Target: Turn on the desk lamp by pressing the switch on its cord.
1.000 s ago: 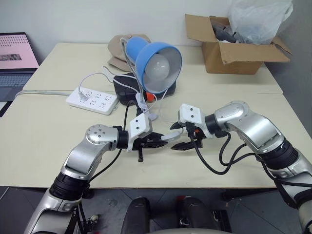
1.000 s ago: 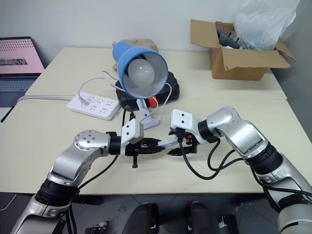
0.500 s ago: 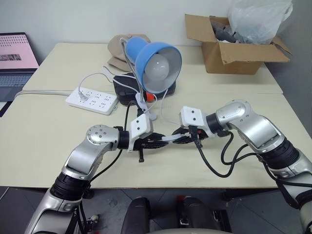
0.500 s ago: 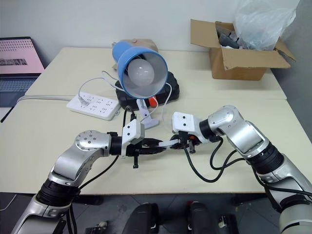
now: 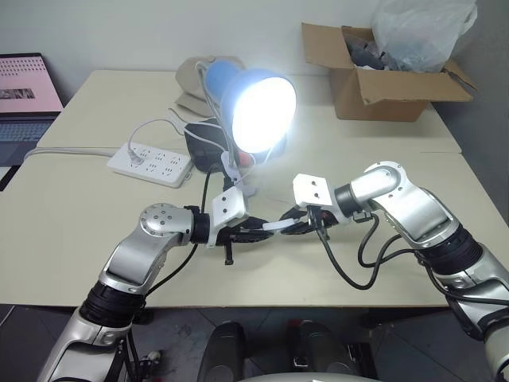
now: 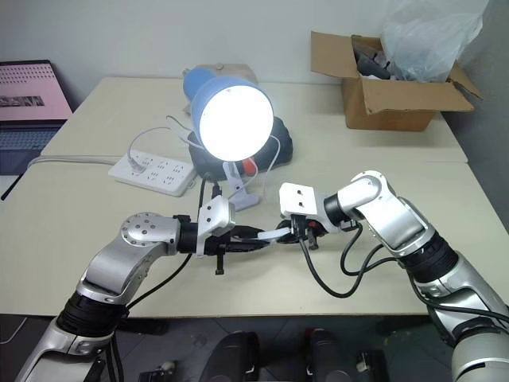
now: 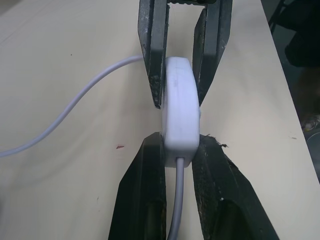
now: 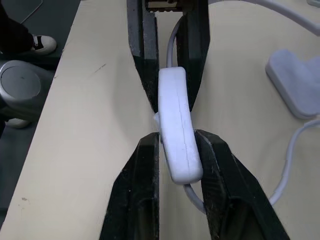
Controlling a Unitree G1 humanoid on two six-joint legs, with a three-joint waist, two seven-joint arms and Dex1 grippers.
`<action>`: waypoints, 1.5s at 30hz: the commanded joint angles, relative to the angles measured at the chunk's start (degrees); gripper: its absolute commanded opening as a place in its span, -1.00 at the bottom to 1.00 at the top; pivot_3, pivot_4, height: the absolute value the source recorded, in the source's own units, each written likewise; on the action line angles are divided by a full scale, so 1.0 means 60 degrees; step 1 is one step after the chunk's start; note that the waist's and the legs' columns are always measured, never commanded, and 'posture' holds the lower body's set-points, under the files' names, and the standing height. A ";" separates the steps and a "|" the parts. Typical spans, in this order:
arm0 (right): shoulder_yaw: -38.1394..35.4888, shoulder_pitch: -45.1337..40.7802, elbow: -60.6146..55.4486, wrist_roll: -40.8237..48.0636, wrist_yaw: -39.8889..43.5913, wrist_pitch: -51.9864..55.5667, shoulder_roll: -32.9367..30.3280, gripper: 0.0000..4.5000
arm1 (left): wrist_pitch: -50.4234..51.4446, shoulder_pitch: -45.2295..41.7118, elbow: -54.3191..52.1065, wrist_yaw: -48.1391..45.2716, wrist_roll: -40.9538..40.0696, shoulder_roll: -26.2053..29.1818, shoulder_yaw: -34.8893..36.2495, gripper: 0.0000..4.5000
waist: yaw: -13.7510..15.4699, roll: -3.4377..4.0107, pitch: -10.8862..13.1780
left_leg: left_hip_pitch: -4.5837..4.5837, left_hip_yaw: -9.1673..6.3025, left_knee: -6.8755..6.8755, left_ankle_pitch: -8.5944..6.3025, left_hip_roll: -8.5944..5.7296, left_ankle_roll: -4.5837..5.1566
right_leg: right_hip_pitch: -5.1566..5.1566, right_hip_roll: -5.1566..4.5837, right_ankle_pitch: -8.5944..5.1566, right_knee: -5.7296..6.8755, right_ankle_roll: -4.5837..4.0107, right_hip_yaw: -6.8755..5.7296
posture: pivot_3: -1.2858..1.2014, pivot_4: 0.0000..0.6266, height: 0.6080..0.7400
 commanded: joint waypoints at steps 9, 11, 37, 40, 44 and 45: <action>-0.1126 0.0237 -0.1031 0.0097 -0.0133 -0.0475 -0.0591 0.83 | -0.1068 -0.0272 0.0465 0.0038 0.0693 -0.0104 -0.0313 -0.82 | 0.0005 0.0000 0.0000 | -0.0001 0.0003 0.0000 0.0000 -0.0001 0.0000 | 0.0000 -0.0001 0.0000 0.0000 0.0000 0.0001 | 0.03 -0.52 1.00; -0.1575 0.0606 -0.1583 0.0235 -0.0248 -0.0333 -0.0897 1.00 | -0.1477 -0.0398 0.0884 0.0283 0.1060 -0.0296 -0.0438 -0.82 | 0.0007 0.0000 0.0000 | -0.0001 0.0002 0.0000 0.0000 -0.0002 0.0000 | 0.0001 -0.0001 0.0000 -0.0001 0.0000 0.0000 | 0.03 -0.52 1.00; -0.4601 0.5734 -0.5458 0.0999 -0.2886 0.0750 -0.2301 1.00 | -0.4238 -0.1569 0.4881 0.1207 0.2896 -0.1979 -0.0807 -0.02 | 0.0015 -0.0001 -0.0001 | -0.0004 -0.0004 0.0003 0.0000 -0.0009 0.0000 | 0.0010 -0.0004 0.0003 -0.0010 0.0010 -0.0002 | 0.03 -0.52 1.00; -0.4583 0.5485 -0.5162 0.1049 -0.2899 0.0615 -0.2275 1.00 | -0.4004 -0.1266 0.4282 0.1152 0.2858 -0.1684 -0.0643 0.29 | -0.0003 -0.0001 -0.0001 | -0.0002 -0.0006 0.0003 0.0000 -0.0008 0.0000 | 0.0009 -0.0003 0.0003 -0.0008 0.0010 -0.0004 | 0.03 -0.52 1.00; -0.4764 0.5426 -0.4893 0.1212 -0.2838 0.0510 -0.2264 1.00 | -0.3544 -0.0878 0.3241 0.1321 0.2543 -0.1447 -0.0200 0.65 | -0.0002 -0.0001 -0.0001 | 0.0005 -0.0010 0.0002 0.0000 -0.0005 0.0000 | 0.0011 -0.0002 0.0003 -0.0003 0.0009 -0.0006 | 0.03 -0.52 1.00; -0.4830 0.5418 -0.4834 0.1263 -0.2871 0.0490 -0.2215 1.00 | -0.3498 -0.0731 0.2926 0.1337 0.2478 -0.1338 -0.0078 0.73 | 0.0000 -0.0001 -0.0001 | 0.0005 -0.0010 0.0002 0.0000 -0.0005 0.0000 | 0.0012 -0.0002 0.0003 -0.0003 0.0009 -0.0006 | 0.03 -0.52 1.00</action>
